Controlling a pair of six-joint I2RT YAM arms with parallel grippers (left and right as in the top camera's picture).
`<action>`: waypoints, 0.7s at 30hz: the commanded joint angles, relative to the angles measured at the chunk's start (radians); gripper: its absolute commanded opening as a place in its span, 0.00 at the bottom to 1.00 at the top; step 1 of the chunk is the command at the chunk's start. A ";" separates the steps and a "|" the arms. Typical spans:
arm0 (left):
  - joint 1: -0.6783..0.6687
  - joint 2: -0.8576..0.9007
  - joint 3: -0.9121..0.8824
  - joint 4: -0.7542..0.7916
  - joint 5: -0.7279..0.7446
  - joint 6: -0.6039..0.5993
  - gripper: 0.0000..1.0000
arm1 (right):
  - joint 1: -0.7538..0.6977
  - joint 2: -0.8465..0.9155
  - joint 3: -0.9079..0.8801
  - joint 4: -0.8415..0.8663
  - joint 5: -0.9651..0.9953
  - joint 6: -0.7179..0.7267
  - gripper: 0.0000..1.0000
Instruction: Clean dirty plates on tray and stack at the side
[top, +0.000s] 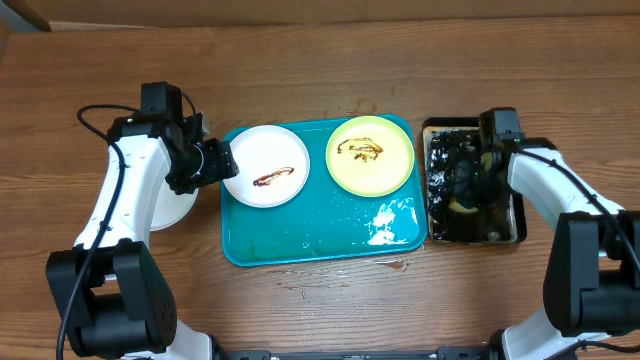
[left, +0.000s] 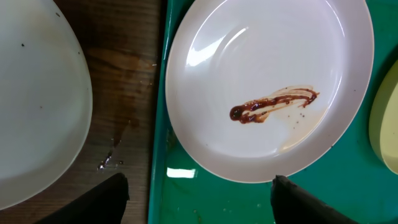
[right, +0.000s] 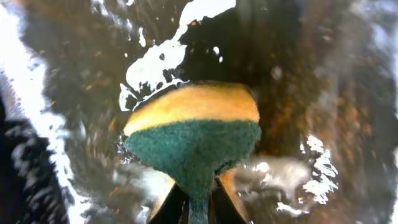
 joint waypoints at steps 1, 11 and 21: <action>-0.005 0.015 -0.003 -0.003 0.004 0.023 0.70 | -0.004 -0.052 0.124 -0.061 -0.015 0.017 0.04; -0.011 0.016 -0.003 0.043 0.000 0.054 0.70 | -0.004 -0.173 0.254 -0.235 -0.016 0.017 0.04; -0.020 0.049 -0.006 0.097 0.000 0.053 0.71 | -0.004 -0.172 0.254 -0.275 -0.015 0.017 0.04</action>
